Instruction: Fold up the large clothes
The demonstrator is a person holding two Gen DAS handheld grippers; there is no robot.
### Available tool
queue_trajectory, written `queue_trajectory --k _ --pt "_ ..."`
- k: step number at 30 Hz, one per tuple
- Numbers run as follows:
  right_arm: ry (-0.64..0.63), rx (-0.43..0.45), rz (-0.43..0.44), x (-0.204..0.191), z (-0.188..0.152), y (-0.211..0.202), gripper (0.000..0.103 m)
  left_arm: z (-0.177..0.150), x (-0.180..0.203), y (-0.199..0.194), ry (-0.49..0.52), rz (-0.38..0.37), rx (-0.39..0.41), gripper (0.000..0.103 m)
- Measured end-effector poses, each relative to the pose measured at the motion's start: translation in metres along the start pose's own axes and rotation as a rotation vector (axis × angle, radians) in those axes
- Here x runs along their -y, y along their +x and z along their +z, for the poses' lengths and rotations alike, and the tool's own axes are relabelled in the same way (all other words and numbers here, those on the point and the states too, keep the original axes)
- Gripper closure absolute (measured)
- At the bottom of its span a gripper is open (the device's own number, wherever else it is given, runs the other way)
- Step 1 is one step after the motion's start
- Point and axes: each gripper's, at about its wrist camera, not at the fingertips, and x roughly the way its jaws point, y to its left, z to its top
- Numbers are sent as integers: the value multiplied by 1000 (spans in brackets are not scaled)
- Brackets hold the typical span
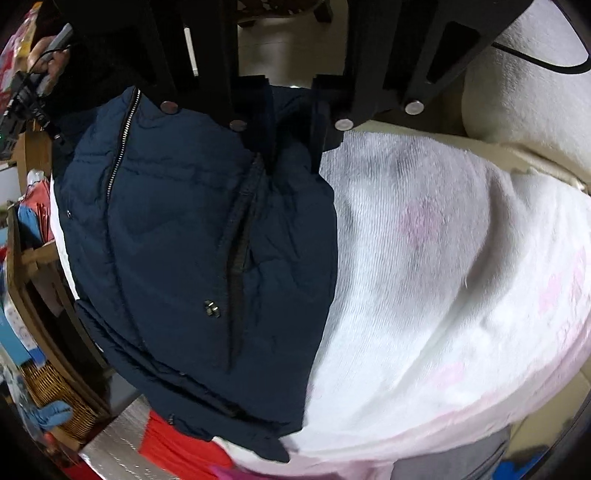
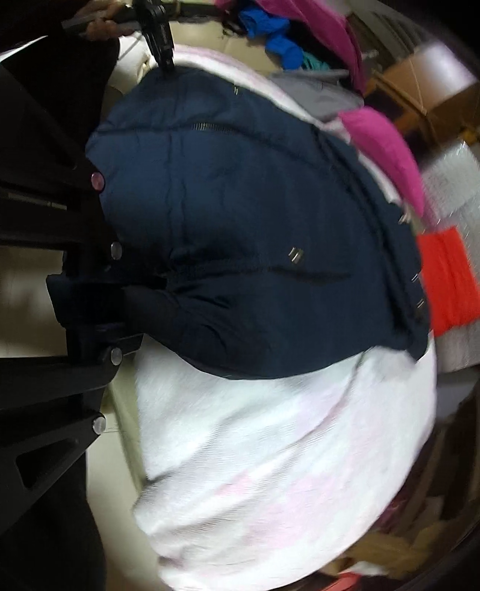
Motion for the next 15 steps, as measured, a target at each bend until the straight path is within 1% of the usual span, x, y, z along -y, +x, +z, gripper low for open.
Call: queue_trajectory --k 2,4,6,7,9,10,11,13,15 --pt "0 47 38 -2 5 -13 89 5 2 -13 4 -23 13 90" --pt "24 118 126 1 16 -32 89 9 3 -26 8 -57 38 90" --pt "40 173 186 3 29 -47 89 17 5 -43 12 -99 77 91" --pt "48 204 207 4 37 -55 89 20 2 -51 11 -128 101 91" --pt "63 244 243 5 50 -64 89 30 7 -69 13 -180 154 91" --pt "70 254 259 6 56 -65 89 36 -7 -62 15 -195 170 91" --pt "80 267 264 6 64 -65 89 40 -7 -63 14 -207 182 91" --pt "86 270 245 3 71 -56 89 46 -7 -62 3 -224 190 91" --pt "113 245 237 5 76 -44 89 49 -7 -57 -18 -235 179 91"
